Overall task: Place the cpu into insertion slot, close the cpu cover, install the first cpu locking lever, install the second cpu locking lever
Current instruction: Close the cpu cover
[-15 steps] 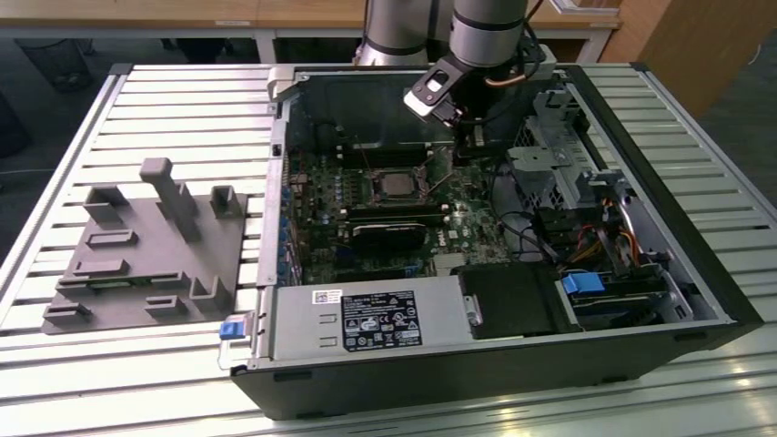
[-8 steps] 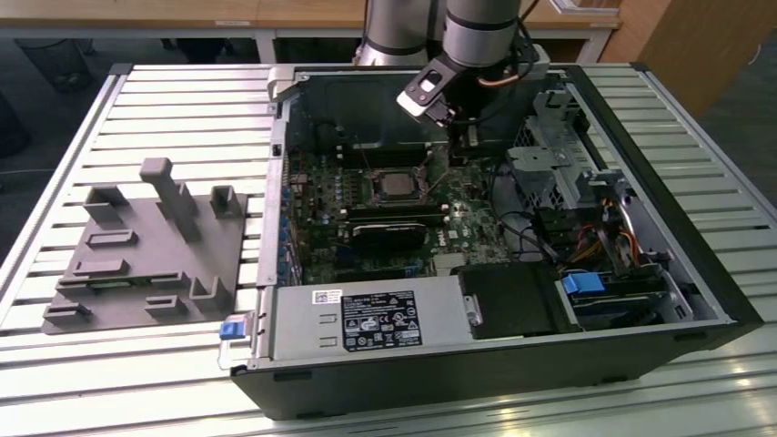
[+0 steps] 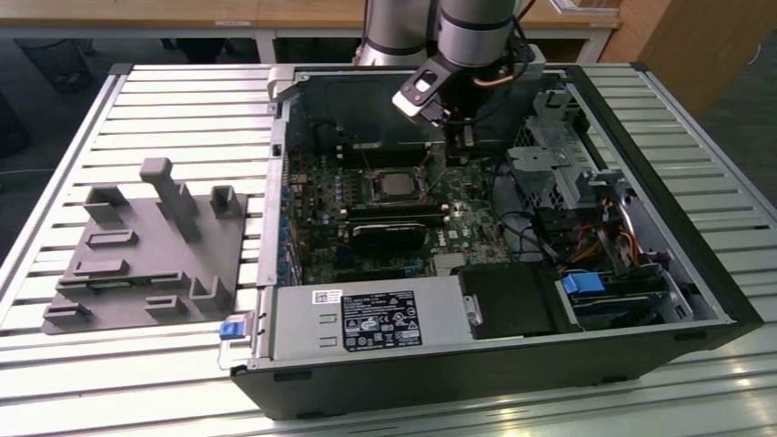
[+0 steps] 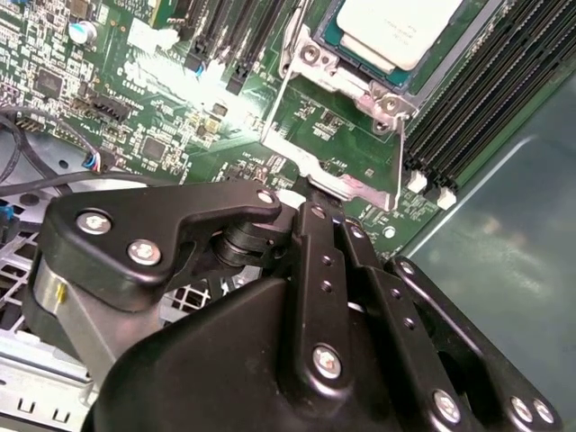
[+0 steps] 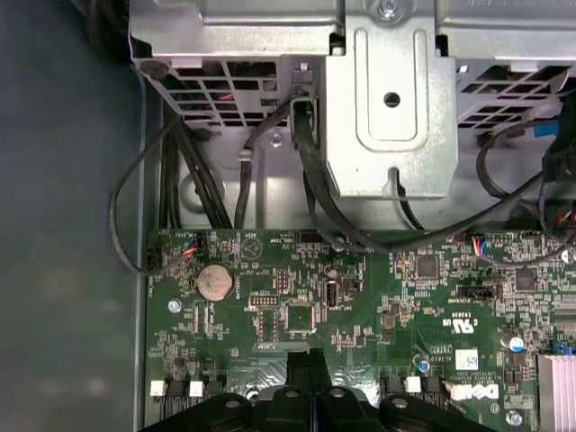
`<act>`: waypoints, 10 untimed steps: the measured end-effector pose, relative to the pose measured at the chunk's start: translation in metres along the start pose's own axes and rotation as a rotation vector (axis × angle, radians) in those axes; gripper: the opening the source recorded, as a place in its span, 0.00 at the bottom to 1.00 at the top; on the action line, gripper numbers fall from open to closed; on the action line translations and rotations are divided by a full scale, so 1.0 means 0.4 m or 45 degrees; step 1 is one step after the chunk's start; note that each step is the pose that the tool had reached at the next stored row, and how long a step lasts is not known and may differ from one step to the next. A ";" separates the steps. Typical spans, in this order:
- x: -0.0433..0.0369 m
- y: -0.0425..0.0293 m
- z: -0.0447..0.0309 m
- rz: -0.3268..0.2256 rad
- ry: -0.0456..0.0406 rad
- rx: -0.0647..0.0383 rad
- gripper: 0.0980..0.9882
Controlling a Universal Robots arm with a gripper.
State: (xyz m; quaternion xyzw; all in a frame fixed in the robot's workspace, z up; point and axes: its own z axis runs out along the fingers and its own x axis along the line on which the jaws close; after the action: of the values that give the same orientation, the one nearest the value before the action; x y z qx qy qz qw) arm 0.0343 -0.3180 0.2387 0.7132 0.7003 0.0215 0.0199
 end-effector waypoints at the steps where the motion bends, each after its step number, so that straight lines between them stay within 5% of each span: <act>1: 0.000 -0.002 0.000 0.000 0.000 0.000 0.01; 10: 0.000 -0.024 -0.001 0.000 0.000 0.000 0.01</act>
State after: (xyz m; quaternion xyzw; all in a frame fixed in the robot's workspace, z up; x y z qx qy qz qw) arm 0.0248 -0.3180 0.2387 0.7132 0.7003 0.0215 0.0199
